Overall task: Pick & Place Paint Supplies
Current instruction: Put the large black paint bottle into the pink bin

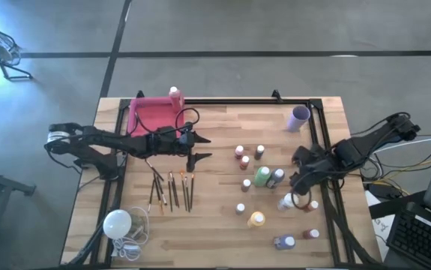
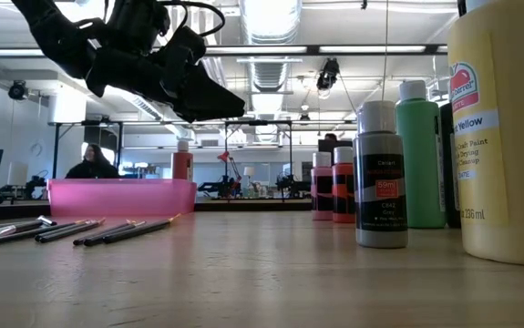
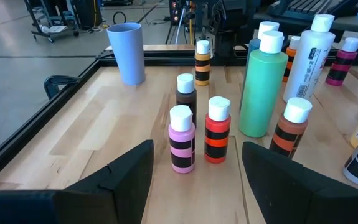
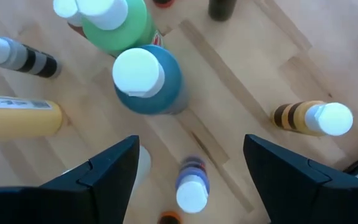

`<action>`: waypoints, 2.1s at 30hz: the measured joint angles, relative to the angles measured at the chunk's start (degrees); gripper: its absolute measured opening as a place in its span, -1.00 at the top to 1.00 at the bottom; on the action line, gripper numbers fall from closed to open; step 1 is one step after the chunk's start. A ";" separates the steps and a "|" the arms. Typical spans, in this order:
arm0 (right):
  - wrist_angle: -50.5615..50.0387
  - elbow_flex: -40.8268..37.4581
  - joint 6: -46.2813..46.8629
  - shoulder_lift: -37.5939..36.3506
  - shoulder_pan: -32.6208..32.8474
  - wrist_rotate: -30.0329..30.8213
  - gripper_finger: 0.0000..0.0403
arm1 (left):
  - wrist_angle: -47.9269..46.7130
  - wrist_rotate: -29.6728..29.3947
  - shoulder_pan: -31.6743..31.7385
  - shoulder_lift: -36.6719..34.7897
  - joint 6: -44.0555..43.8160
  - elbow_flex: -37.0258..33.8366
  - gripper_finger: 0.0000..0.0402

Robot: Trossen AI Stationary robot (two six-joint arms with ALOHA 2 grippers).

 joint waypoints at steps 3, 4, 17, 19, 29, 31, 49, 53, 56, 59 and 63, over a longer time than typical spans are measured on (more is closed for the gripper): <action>0.22 -0.07 -0.13 1.22 -0.03 0.67 -0.44 | 0.00 0.00 -0.01 0.00 0.00 0.00 -0.25; 0.19 -0.09 -0.12 1.65 -0.03 0.69 -0.45 | 0.00 0.00 0.01 0.00 0.00 0.00 -0.25; 1.17 -0.48 1.67 7.74 2.93 0.48 -0.58 | -0.15 0.00 0.01 0.00 0.00 0.00 -0.25; 1.22 -0.48 1.84 8.55 3.21 0.45 -0.60 | -0.15 0.00 0.01 0.00 0.00 0.00 -0.25; 1.84 -0.57 1.84 10.53 3.39 0.26 -0.71 | -0.17 -0.01 -0.01 0.00 -0.01 0.00 -0.25; 2.04 -0.60 1.82 10.56 3.40 0.30 -0.73 | -0.17 0.00 -0.01 0.00 -0.02 0.00 -0.25; 6.26 -2.68 1.05 10.49 3.40 0.96 -0.68 | -0.17 -0.02 -0.01 0.00 -0.02 0.00 -0.25; 7.19 -3.20 0.06 10.49 3.40 2.17 -0.63 | -0.17 0.00 -0.01 0.00 -0.02 0.00 -0.25; 7.45 -3.49 -0.21 10.49 3.40 3.15 -0.60 | -0.17 -0.01 0.00 0.00 -0.02 0.00 -0.25; 8.50 -4.04 -0.39 10.49 3.38 4.29 -0.59 | -0.19 0.00 -0.01 0.00 -0.02 0.00 -0.25; 9.17 -5.06 0.18 10.38 3.38 4.95 -0.63 | -0.18 0.00 -0.01 0.00 -0.02 0.00 -0.25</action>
